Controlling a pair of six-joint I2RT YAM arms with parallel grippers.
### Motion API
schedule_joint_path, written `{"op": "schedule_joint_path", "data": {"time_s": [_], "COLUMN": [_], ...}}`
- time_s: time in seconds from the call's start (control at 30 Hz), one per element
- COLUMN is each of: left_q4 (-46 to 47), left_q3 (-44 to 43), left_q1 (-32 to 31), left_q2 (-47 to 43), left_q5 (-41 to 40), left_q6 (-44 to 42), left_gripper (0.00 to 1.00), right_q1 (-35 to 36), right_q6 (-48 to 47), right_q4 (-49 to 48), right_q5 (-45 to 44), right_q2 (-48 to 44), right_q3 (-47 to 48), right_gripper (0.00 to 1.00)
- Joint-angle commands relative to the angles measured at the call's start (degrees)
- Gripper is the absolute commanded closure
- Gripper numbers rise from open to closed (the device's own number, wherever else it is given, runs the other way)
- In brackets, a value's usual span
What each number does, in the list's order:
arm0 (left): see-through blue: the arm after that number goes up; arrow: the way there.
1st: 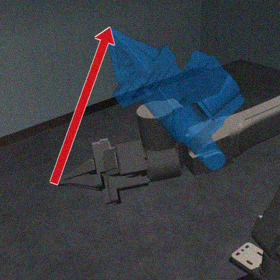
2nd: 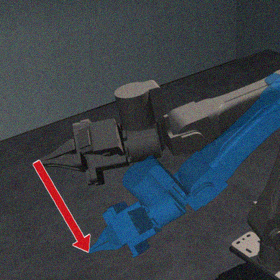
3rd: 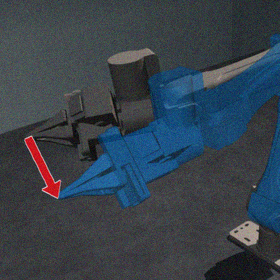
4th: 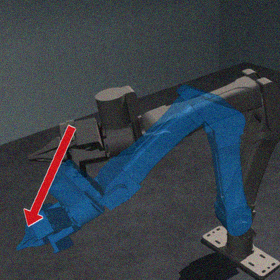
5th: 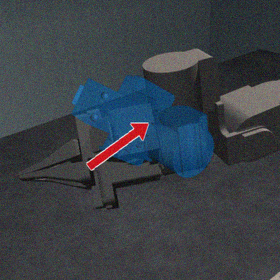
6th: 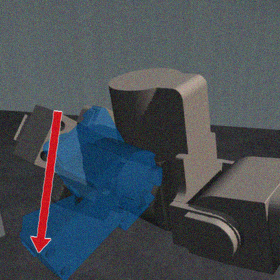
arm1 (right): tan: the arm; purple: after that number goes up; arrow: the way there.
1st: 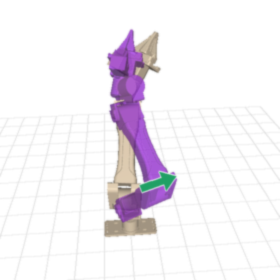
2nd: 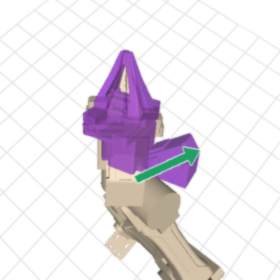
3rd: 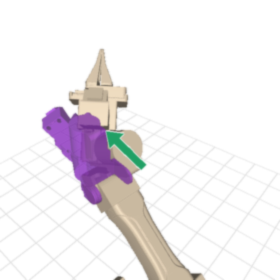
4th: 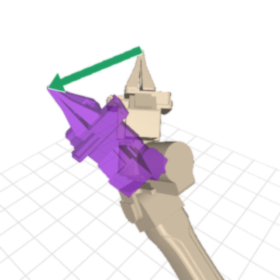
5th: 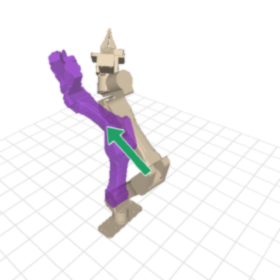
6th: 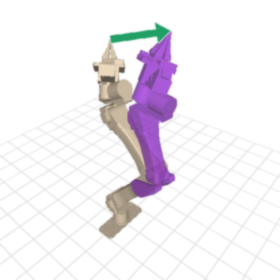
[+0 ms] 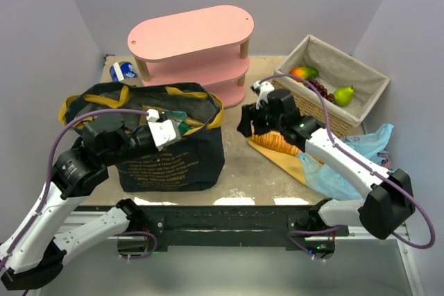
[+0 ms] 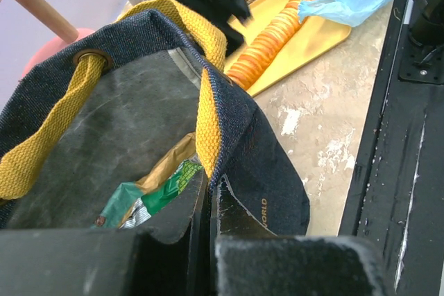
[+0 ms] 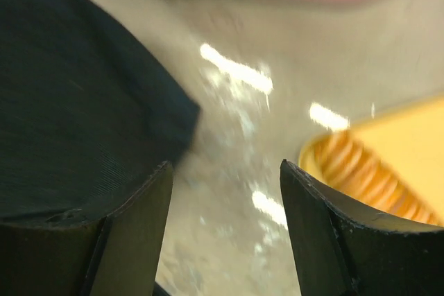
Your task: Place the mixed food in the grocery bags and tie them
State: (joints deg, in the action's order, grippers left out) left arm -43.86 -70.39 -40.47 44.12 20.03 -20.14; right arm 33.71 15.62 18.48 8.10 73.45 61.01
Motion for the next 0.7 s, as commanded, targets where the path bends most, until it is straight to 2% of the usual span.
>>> {"op": "schedule_joint_path", "data": {"time_s": [0.0,0.13,0.33,0.37,0.43,0.47,0.57,0.67], "left_q4": [4.7,5.7,7.1,7.4,8.3,8.7,12.3,17.2], "left_q3": [-0.3,0.3,0.2,0.1,-0.8,-1.3,-4.1,-6.0], "left_q1": [0.2,0.2,0.2,0.2,0.1,0.2,0.2,0.2], "left_q2": [0.5,0.8,1.5,1.4,1.6,1.7,1.8,0.8], "left_q5": [-1.0,-1.4,-2.3,-2.6,-3.8,-4.4,-6.8,-12.2], "left_q6": [-0.4,-0.2,-0.2,-0.2,0.0,0.2,2.3,5.1], "left_gripper": [1.00,1.00,0.99,0.75,0.49,0.32,0.16,0.11], "right_q1": [3.7,11.6,18.2,18.7,20.4,21.0,23.2,25.4], "right_q6": [3.7,8.5,16.1,16.9,19.1,19.9,23.9,25.9], "right_q4": [-5.3,-13.7,-23.8,-25.2,-28.8,-30.1,-35.4,-39.0], "right_q5": [-3.2,-2.2,1.7,2.6,4.5,5.0,6.8,7.4], "right_q2": [-1.7,3.7,15.0,16.3,20.1,21.4,25.9,30.8], "right_q3": [-6.4,-11.4,-11.9,-11.8,-10.7,-10.0,-7.5,-3.3], "right_gripper": [0.34,0.34,0.34,0.34,0.34,0.34,0.34,0.33]}}
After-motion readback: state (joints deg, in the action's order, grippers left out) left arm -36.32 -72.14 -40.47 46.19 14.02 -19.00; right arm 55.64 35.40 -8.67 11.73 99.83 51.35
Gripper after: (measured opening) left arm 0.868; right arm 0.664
